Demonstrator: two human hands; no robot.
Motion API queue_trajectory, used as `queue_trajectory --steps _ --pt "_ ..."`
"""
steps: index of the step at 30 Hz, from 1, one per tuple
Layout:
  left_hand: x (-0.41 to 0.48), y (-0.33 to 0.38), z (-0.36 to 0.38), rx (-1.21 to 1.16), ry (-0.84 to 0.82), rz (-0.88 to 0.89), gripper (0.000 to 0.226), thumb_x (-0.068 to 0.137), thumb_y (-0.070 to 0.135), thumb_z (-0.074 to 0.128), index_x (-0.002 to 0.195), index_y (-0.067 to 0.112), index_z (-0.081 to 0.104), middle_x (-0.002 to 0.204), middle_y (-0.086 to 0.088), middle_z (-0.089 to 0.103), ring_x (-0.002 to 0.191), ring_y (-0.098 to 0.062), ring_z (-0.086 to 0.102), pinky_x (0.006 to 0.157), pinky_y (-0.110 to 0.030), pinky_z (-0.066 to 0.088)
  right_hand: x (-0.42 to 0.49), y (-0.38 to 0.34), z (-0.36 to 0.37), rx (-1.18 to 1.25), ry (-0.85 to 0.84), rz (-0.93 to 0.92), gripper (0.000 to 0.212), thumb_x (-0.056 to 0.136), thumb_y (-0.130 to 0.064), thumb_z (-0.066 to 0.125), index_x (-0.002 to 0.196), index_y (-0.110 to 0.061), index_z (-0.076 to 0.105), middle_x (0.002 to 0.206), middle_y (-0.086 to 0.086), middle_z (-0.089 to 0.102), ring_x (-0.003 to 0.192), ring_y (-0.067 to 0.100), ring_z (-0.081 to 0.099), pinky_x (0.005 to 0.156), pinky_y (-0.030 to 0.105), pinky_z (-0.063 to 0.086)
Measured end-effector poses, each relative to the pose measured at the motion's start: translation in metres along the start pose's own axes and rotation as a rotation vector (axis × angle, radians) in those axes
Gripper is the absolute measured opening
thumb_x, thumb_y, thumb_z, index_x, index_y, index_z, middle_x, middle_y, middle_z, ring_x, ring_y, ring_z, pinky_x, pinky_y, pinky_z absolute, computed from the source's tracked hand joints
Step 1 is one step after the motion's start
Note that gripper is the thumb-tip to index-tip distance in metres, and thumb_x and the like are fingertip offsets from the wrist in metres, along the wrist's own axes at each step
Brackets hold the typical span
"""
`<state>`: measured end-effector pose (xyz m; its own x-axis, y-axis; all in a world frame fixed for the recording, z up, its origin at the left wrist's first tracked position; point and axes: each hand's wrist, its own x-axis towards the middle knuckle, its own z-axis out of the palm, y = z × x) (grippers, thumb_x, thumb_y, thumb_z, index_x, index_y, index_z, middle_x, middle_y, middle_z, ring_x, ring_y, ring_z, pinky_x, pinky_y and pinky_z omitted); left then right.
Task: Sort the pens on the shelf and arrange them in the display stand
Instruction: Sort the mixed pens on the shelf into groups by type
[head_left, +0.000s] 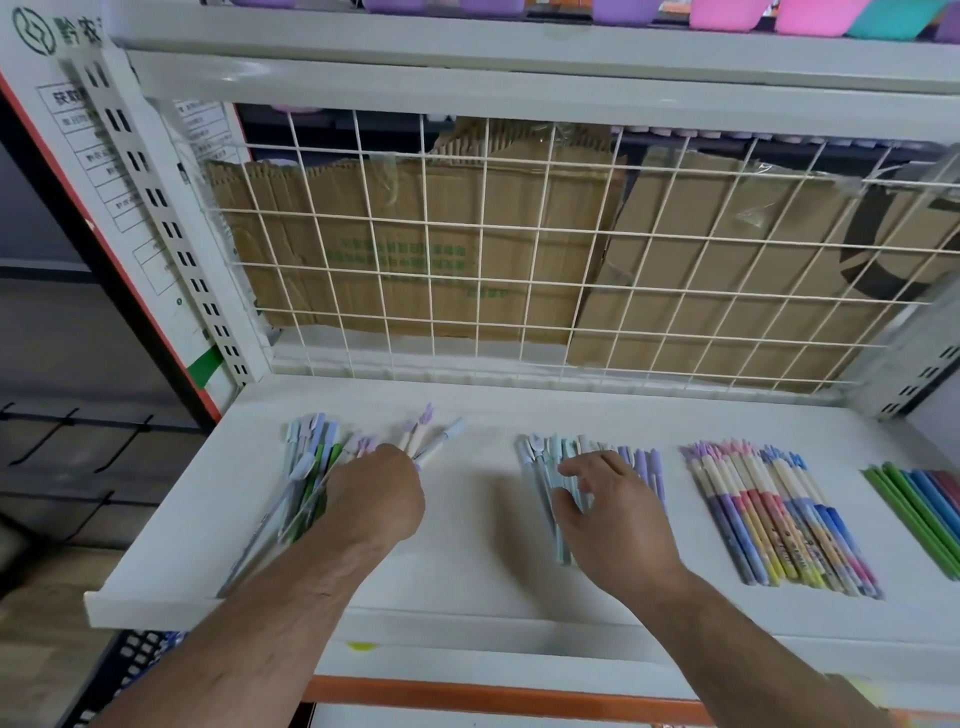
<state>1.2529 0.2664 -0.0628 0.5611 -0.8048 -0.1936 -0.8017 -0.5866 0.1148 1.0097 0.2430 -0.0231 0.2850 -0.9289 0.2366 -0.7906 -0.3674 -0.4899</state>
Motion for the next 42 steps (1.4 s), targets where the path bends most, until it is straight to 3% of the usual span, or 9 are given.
queue_trajectory --steps 5,10,14,18,21,25,28,34,42 --pt "-0.018 0.01 -0.014 -0.118 0.091 0.037 0.027 0.101 0.035 0.041 0.104 0.013 0.056 0.107 -0.002 0.069 0.093 -0.022 0.068 0.077 -0.03 0.05 -0.002 0.016 -0.007 0.058 -0.038 -0.031 0.021 0.092 -0.024 0.064 0.112 -0.021 0.071 0.112 -0.01 0.066 0.097 0.009 0.064 0.08 0.017 0.045" --pt "-0.053 0.061 -0.035 -0.993 -0.22 -0.023 0.027 0.079 0.04 0.053 0.069 0.015 0.054 0.057 0.002 0.059 0.065 -0.025 0.053 0.067 -0.03 0.039 0.004 0.024 -0.021 0.217 -0.078 -0.028 0.006 0.088 -0.017 0.066 0.092 -0.02 0.069 0.087 -0.009 0.067 0.075 0.011 0.061 0.075 0.034 0.053" --pt "-0.074 0.102 -0.033 -1.358 -0.396 -0.093 0.023 0.076 0.032 0.064 0.071 0.012 0.055 0.06 -0.007 0.054 0.063 -0.024 0.045 0.063 -0.033 0.031 0.002 0.024 -0.041 0.476 -0.186 0.041 0.005 0.09 -0.025 0.07 0.092 -0.02 0.069 0.07 -0.003 0.067 0.059 0.01 0.058 0.065 0.031 0.053" --pt "-0.096 0.135 -0.025 -1.488 -0.477 -0.042 0.011 0.093 0.016 0.054 0.089 0.012 0.062 0.078 -0.013 0.052 0.07 -0.024 0.051 0.06 -0.029 0.035 -0.001 0.034 -0.059 0.661 -0.321 0.12 0.019 0.087 -0.031 0.076 0.095 -0.018 0.065 0.061 -0.006 0.058 0.051 0.008 0.048 0.05 0.025 0.042" --pt "-0.109 0.156 -0.023 -1.539 -0.544 0.001 0.018 0.096 0.011 0.049 0.089 0.01 0.066 0.068 -0.01 0.063 0.054 -0.023 0.061 0.055 -0.027 0.047 -0.004 0.045 -0.069 0.644 -0.341 0.157 0.019 0.085 -0.025 0.078 0.094 -0.016 0.063 0.061 -0.003 0.063 0.051 0.011 0.054 0.049 0.025 0.044" --pt "-0.121 0.177 -0.015 -1.545 -0.589 0.088 0.017 0.101 0.016 0.053 0.102 0.011 0.069 0.083 -0.016 0.071 0.058 -0.029 0.065 0.07 -0.05 0.055 -0.008 0.064 -0.081 0.626 -0.355 0.216 0.014 0.089 -0.013 0.072 0.098 -0.012 0.061 0.062 0.006 0.068 0.044 0.011 0.056 0.044 0.023 0.042" --pt "-0.126 0.189 -0.008 -1.544 -0.587 0.119 0.019 0.103 0.019 0.05 0.109 0.012 0.067 0.085 -0.016 0.07 0.059 -0.028 0.064 0.058 -0.039 0.057 -0.01 0.079 -0.088 0.662 -0.391 0.266 0.013 0.091 -0.01 0.067 0.102 -0.014 0.06 0.066 0.011 0.069 0.044 0.011 0.054 0.044 0.026 0.041" --pt "-0.135 0.208 -0.003 -1.534 -0.549 0.022 0.025 0.098 0.032 0.059 0.092 0.01 0.071 0.077 -0.023 0.064 0.066 -0.031 0.058 0.074 -0.047 0.039 -0.013 0.099 -0.094 0.636 -0.358 0.253 0.016 0.094 -0.005 0.062 0.106 -0.015 0.059 0.059 0.003 0.067 0.045 0.016 0.059 0.05 0.036 0.054" --pt "-0.129 0.217 0.008 -1.446 -0.488 -0.052 0.028 0.1 0.019 0.055 0.074 0.011 0.051 0.055 -0.003 0.05 0.053 -0.02 0.045 0.053 -0.029 0.034 -0.011 0.14 -0.094 0.165 -0.11 0.341 0.014 0.098 -0.035 0.058 0.108 -0.027 0.063 0.067 -0.005 0.068 0.052 0.012 0.062 0.049 0.028 0.05"
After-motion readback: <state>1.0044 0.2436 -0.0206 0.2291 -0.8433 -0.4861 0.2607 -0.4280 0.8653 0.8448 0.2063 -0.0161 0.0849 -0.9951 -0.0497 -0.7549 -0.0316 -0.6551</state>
